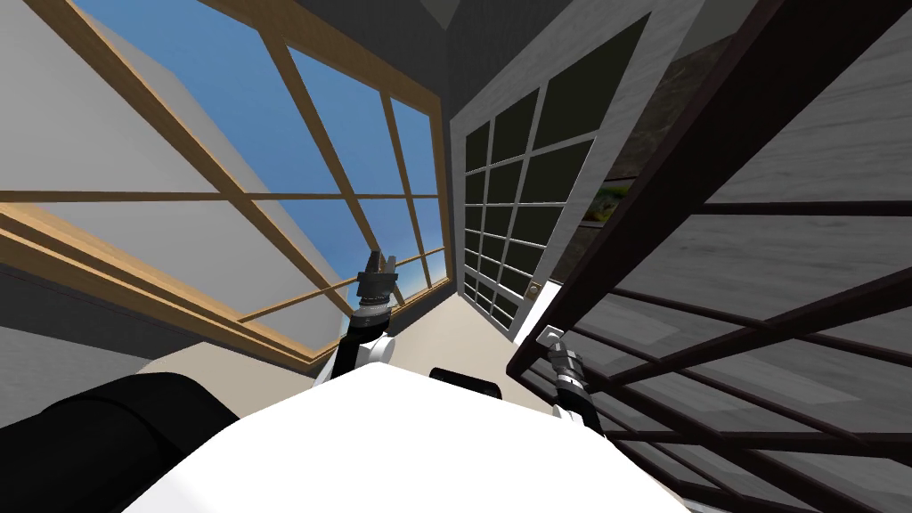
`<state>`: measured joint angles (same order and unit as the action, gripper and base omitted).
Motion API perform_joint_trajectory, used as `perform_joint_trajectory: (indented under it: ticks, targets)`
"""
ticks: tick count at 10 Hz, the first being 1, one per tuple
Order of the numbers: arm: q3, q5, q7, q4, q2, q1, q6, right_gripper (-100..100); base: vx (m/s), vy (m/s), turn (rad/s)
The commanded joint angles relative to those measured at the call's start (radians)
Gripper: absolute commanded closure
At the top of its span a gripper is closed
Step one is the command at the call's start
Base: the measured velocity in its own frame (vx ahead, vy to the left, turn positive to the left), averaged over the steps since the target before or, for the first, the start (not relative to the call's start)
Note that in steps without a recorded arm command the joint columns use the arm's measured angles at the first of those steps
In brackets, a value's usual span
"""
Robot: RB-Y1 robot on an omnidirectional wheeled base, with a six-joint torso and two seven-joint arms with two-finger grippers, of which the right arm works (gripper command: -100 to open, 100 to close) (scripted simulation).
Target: Pull the door open
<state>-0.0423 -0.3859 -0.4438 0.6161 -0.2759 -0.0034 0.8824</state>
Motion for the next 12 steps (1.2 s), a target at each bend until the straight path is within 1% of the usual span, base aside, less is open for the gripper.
perform_joint_trajectory:
  ticks: [1,2,3,4,5,8,10,11,12]
  targets:
    - [0.008,-0.012,-0.05,0.011,-0.001,-0.009,0.009,100,-0.029,-0.006,0.072]
    - [0.013,-0.024,-0.079,0.011,-0.002,-0.01,0.009,100,-0.054,-0.015,0.104]
    - [0.013,-0.024,-0.094,0.011,-0.002,-0.01,0.009,100,-0.042,-0.011,0.051]
    - [0.016,-0.036,-0.126,0.011,-0.003,-0.01,0.009,100,-0.04,-0.012,0.058]
    - [0.016,-0.052,-0.144,0.012,0.005,0.0,-0.012,-100,-0.052,-0.029,0.026]
    - [0.026,-0.086,-0.219,0.03,0.019,0.001,-0.012,-100,-0.089,0.01,0.053]
    - [0.035,-0.115,-0.277,0.044,0.031,0.002,-0.013,-100,-0.096,-0.005,0.05]
    - [0.035,-0.115,-0.285,0.044,0.031,0.002,-0.013,-100,-0.063,-0.018,0.013]
    - [0.039,-0.131,-0.32,0.052,0.038,0.003,-0.013,-100,-0.048,-0.02,0.035]
